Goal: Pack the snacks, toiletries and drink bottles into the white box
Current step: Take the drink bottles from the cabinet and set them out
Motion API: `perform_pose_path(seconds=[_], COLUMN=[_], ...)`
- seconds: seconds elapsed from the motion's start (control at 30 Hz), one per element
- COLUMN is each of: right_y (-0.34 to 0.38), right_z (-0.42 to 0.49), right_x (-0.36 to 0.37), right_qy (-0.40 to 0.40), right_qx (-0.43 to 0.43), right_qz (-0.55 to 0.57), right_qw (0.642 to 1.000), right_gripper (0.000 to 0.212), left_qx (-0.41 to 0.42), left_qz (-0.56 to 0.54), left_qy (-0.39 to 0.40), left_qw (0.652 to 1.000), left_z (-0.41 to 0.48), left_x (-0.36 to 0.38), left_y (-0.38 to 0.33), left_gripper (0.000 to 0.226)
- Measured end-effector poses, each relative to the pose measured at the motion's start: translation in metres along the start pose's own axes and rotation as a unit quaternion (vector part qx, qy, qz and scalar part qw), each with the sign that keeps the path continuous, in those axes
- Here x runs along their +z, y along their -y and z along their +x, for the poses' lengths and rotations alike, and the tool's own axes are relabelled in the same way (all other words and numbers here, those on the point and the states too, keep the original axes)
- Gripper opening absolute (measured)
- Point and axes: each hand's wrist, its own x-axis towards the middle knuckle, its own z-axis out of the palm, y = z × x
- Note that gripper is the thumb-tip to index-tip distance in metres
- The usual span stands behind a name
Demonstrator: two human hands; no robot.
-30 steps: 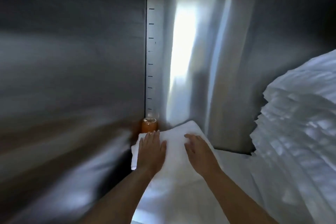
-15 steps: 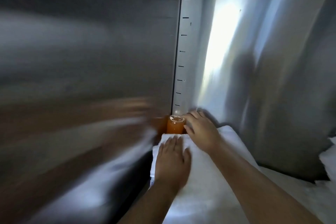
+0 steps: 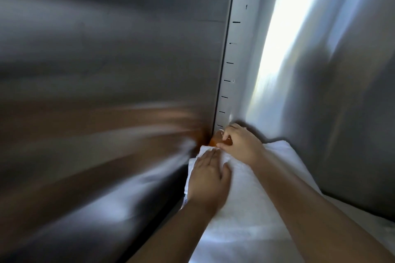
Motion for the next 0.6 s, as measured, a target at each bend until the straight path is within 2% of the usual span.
perform_pose_path(seconds=[0.1,0.2,0.3,0.4,0.47,0.6], right_y=[0.0,-0.002,-0.003,0.001,0.006,0.019], right_z=[0.0,0.001,0.001,-0.004,-0.01,-0.034], right_x=[0.003,0.003,0.001,-0.002,-0.007,-0.023], right_qy=[-0.011,0.019,0.046,0.027,-0.014,-0.166], right_qx=[0.037,0.058,0.066,0.058,0.036,-0.003], right_qz=[0.043,0.037,0.04,0.071,0.086,0.093], right_qw=[0.998,0.997,0.996,0.995,0.996,0.982], right_gripper=[0.036,0.061,0.062,0.059,0.058,0.062], left_qx=[-0.007,-0.005,-0.004,-0.006,-0.003,0.018], left_qz=[-0.001,-0.002,-0.003,-0.012,-0.013,-0.006], left_qy=[-0.003,-0.003,-0.005,-0.004,-0.006,-0.009], left_qw=[1.0,1.0,1.0,1.0,1.0,1.0], left_z=[0.0,0.0,0.0,-0.001,-0.001,-0.003], left_x=[0.0,0.001,0.001,0.001,0.0,-0.002], left_y=[0.0,-0.001,0.0,-0.001,-0.002,-0.004], left_gripper=[0.05,0.049,0.049,0.049,0.05,0.049])
